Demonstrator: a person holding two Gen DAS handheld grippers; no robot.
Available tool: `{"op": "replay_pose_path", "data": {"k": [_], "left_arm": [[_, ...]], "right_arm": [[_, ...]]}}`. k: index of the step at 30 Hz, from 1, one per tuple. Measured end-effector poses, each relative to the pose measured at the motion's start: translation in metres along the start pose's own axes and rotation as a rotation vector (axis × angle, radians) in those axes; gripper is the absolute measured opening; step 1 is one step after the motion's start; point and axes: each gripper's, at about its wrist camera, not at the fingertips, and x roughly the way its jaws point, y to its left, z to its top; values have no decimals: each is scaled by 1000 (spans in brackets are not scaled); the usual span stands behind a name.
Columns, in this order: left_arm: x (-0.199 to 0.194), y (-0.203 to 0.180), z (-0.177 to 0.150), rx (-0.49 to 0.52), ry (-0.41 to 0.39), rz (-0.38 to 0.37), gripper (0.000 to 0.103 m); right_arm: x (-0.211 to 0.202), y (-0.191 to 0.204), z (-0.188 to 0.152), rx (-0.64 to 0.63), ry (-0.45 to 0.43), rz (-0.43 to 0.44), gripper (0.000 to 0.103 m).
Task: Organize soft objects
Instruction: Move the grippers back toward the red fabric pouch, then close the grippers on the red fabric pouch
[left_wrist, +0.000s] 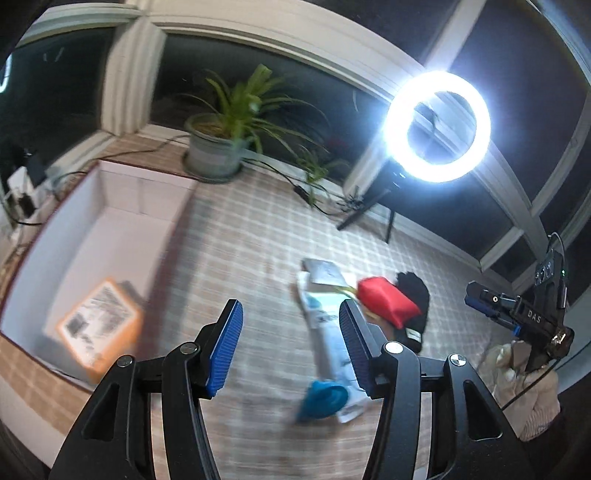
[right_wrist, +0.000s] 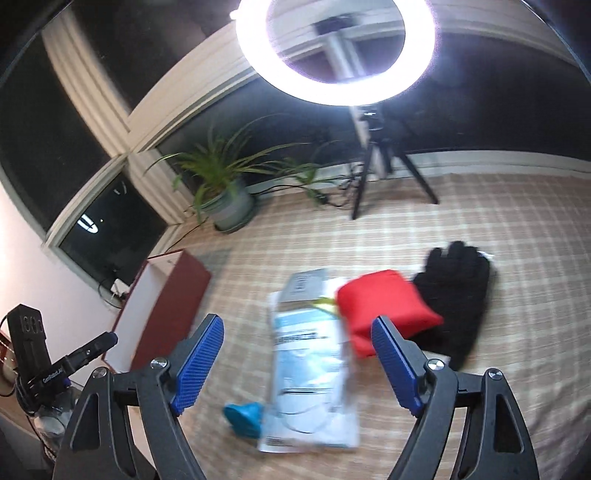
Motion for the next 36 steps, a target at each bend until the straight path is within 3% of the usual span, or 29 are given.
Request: {"op": "replay_pose_path", "data": {"k": [5, 14, 24, 28, 36], "left_arm": [[28, -38, -8, 5, 32, -22, 60], [75, -90, -15, -14, 97, -60, 63], [121, -120, -24, -42, 182, -73, 63], [126, -127, -28, -35, 189, -63, 63], [153, -140, -24, -59, 228, -68, 63]], "right_arm": [[4, -46, 11, 30, 40, 1, 79], [31, -89, 34, 28, 147, 39, 79], [63, -117, 51, 57, 210, 77, 79], [86, -121, 58, 68, 255, 102, 66], [144, -121, 59, 74, 382, 117, 66]]}}
